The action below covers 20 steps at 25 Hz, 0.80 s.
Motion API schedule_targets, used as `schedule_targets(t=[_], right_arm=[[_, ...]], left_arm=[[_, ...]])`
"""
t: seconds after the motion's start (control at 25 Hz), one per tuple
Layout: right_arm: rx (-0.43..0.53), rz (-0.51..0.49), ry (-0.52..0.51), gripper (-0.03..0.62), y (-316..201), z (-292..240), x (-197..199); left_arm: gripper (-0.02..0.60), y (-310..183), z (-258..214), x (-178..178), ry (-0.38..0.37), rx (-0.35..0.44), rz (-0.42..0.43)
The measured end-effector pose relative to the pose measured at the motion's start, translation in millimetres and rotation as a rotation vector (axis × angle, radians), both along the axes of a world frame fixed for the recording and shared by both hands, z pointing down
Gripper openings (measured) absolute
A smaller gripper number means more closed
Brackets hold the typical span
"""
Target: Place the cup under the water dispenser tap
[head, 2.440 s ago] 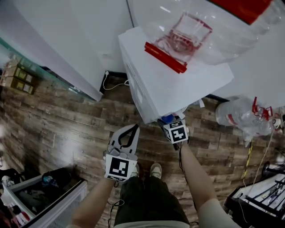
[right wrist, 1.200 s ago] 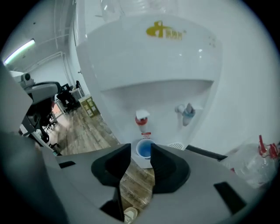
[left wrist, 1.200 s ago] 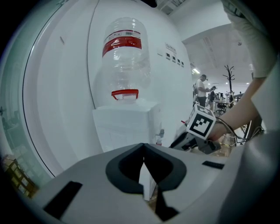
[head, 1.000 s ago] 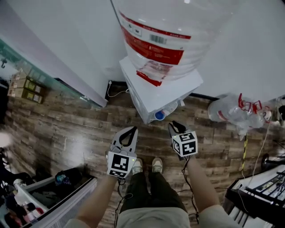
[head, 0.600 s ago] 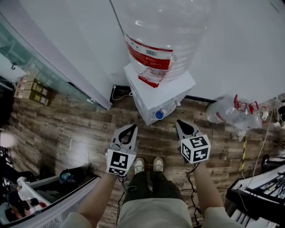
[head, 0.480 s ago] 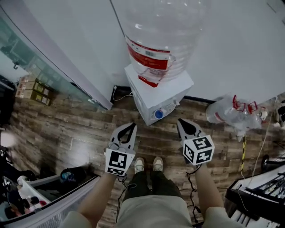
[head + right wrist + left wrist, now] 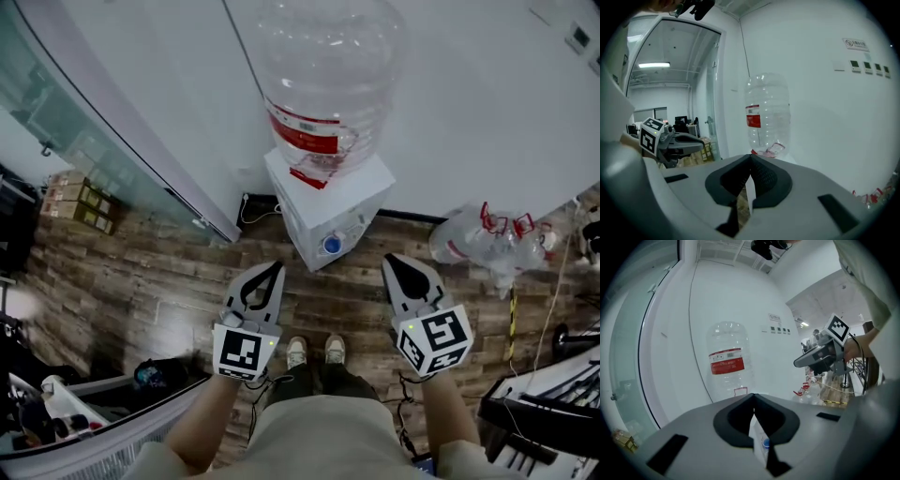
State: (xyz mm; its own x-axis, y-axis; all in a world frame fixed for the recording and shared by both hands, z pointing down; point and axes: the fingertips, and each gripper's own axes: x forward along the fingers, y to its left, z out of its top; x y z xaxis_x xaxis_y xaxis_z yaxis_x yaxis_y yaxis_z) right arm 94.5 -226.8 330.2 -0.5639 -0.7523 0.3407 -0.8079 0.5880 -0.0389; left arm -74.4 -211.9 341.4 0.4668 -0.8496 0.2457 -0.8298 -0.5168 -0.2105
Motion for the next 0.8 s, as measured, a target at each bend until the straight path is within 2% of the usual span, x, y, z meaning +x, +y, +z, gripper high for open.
schedule_targets(t=[0.12,0.24,0.36,0.64,0.8], right_arm=[[0.036,-0.02,-0.004,0.006,16.8,-24.9,-2.9],[0.078,-0.029,-0.019,0.006,31.4,-52.5,-4.4],[0.117,-0.026,-0.025,0.006,41.6,-76.5,-2.4],[0.217,-0.061,0.021,0.006,60.4,-116.4,-9.9],[0.258,-0.062,0.008,0.006,60.7,-125.4,-14.9]], left_arm=[[0.006,10.6,-25.3,0.7,0.008,0.032,0.013],[0.006,19.4,-55.1,4.2,0.03,0.097,0.032],[0.006,27.1,-77.7,7.0,0.012,0.142,0.052],[0.006,35.3,-99.4,6.6,0.071,0.122,0.033],[0.006,32.5,-101.5,4.0,0.041,0.136,0.024]])
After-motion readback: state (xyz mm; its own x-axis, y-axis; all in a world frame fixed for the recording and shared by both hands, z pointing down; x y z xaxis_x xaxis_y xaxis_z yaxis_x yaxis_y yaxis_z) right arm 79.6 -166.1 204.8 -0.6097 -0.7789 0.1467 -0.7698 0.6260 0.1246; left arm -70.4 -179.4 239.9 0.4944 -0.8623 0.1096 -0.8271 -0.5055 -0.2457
